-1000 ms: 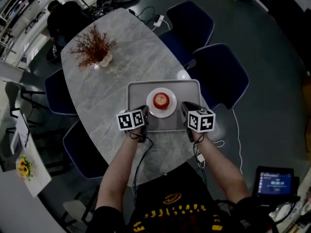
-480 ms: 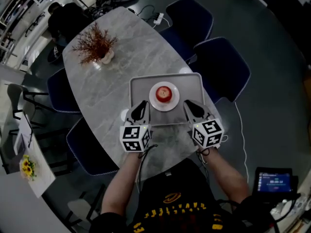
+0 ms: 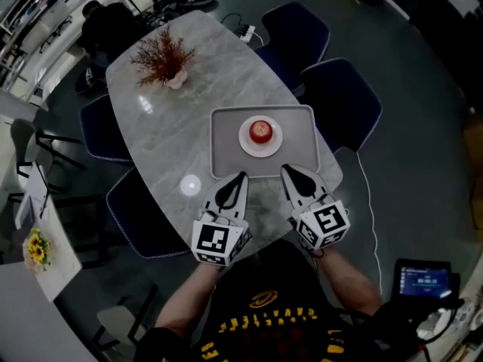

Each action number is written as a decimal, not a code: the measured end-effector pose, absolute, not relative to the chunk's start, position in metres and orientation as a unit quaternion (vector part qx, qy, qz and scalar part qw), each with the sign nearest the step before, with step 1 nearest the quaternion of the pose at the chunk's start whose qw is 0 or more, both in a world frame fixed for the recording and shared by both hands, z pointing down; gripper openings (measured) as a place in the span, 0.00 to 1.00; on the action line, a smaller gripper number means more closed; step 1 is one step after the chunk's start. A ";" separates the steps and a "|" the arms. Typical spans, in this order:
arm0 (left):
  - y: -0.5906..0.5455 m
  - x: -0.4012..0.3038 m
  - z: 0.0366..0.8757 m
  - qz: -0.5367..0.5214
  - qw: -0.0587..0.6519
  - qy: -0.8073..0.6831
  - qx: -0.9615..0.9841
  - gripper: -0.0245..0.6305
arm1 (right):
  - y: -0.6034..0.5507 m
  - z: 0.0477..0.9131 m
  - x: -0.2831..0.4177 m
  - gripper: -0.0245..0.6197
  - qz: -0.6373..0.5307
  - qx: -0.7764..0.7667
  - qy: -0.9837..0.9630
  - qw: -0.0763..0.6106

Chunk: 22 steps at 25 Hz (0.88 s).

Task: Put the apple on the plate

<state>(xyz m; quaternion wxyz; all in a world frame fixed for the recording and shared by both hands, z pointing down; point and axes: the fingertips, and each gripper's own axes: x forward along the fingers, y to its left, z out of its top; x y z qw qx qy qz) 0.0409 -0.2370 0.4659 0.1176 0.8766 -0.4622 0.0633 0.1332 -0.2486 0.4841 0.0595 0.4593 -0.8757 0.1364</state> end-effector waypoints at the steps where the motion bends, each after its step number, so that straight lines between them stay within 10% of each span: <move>1: -0.230 0.042 0.458 0.050 0.122 -0.457 0.880 0.04 | -0.242 0.479 0.130 0.05 0.131 0.460 -0.877 0.054; 22: -0.117 0.029 0.392 -0.041 0.104 -0.403 0.908 0.04 | -0.136 0.401 0.073 0.05 0.060 0.462 -0.884 0.031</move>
